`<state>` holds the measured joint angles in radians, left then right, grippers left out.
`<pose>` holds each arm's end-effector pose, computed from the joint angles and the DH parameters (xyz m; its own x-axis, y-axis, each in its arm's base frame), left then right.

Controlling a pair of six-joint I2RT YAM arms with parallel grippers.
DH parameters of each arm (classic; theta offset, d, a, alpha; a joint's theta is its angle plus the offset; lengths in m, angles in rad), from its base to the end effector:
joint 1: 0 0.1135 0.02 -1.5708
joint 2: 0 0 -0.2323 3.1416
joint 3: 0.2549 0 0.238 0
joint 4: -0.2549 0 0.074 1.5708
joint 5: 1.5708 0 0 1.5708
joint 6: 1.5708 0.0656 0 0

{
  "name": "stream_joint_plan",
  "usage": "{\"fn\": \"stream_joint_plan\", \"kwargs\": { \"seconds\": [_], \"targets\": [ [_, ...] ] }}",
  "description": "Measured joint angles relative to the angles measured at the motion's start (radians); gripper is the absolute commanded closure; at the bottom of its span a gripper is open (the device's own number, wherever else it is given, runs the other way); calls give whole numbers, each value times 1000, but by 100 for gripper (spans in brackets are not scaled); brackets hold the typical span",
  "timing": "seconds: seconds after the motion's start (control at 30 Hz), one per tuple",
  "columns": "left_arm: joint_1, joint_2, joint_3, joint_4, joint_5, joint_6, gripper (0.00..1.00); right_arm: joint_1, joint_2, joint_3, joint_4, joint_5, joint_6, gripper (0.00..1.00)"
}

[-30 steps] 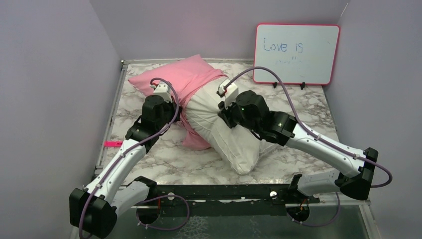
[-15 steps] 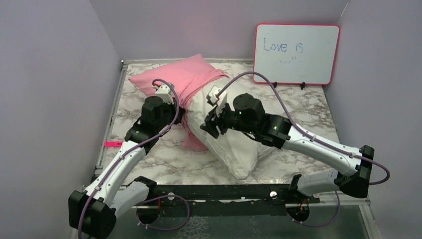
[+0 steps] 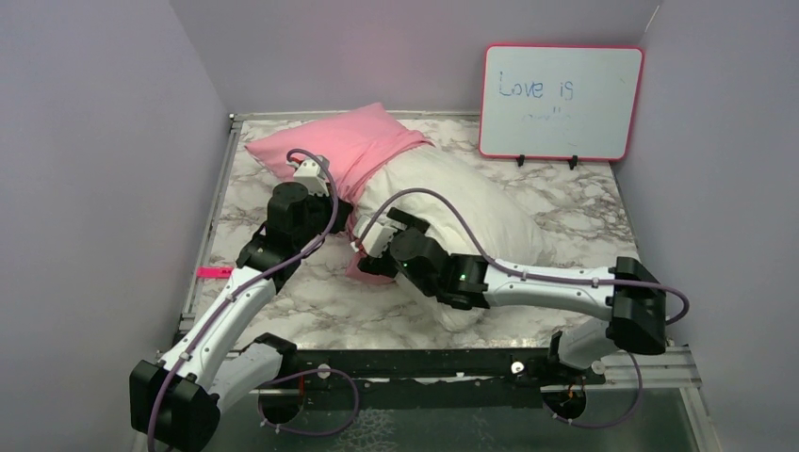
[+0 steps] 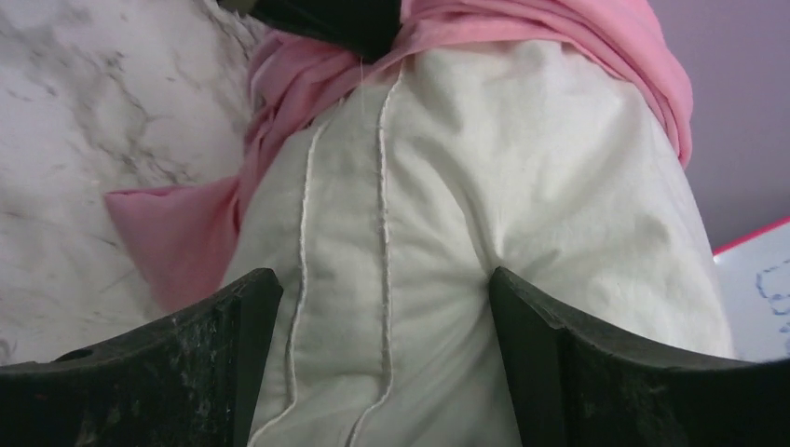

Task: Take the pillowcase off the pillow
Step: Remove the pillow from the pillowcase.

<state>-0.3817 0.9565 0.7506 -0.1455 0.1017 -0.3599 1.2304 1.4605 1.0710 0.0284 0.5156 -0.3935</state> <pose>0.2338 -0.1010 0.2671 -0.4606 -0.1926 -0.8664 0.3171 0.8760 -0.3634 0.1483 0.3218 0.2661 0.1464 -0.5857 -0.7972 -0.6604 0.5421 -0.5196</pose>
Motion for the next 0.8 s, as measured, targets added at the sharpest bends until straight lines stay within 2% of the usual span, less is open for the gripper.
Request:
{"fn": "stream_joint_plan", "kwargs": {
  "seconds": [0.07, 0.1, 0.13, 0.23, 0.33, 0.4, 0.43, 0.57, 0.67, 0.8],
  "targets": [
    [0, 0, 0, 5, 1, -3, 100, 3, 44, -3, 15, 59, -32, 17],
    [0, 0, 0, 5, 2, -3, 100, 5, 56, -7, 23, 79, -38, 25],
    [0, 0, 0, 3, 2, -6, 100, 7, 66, -13, 32, 100, -45, 40],
    [0, 0, 0, 2, 2, -8, 100, 12, 71, -40, 79, 172, -63, 71],
    [0, -1, 0, 2, -1, -10, 71, 11, 61, -66, 133, 223, -73, 97],
    [-2, -4, 0, 2, -4, -10, 47, 11, 42, -79, 145, 235, -68, 99],
    [-3, -6, 0, 3, -5, -11, 38, 10, 32, -80, 142, 235, -60, 99],
    [-6, -20, 0, 5, -1, -17, 21, -1, -18, -80, 106, 191, -2, 99],
    [-6, -38, -8, 7, 16, -27, 16, -13, -65, -79, 72, 151, 28, 99],
    [-6, -63, -35, 14, 72, -40, 19, -27, -111, -77, 21, 77, 46, 99]
  ]
}}
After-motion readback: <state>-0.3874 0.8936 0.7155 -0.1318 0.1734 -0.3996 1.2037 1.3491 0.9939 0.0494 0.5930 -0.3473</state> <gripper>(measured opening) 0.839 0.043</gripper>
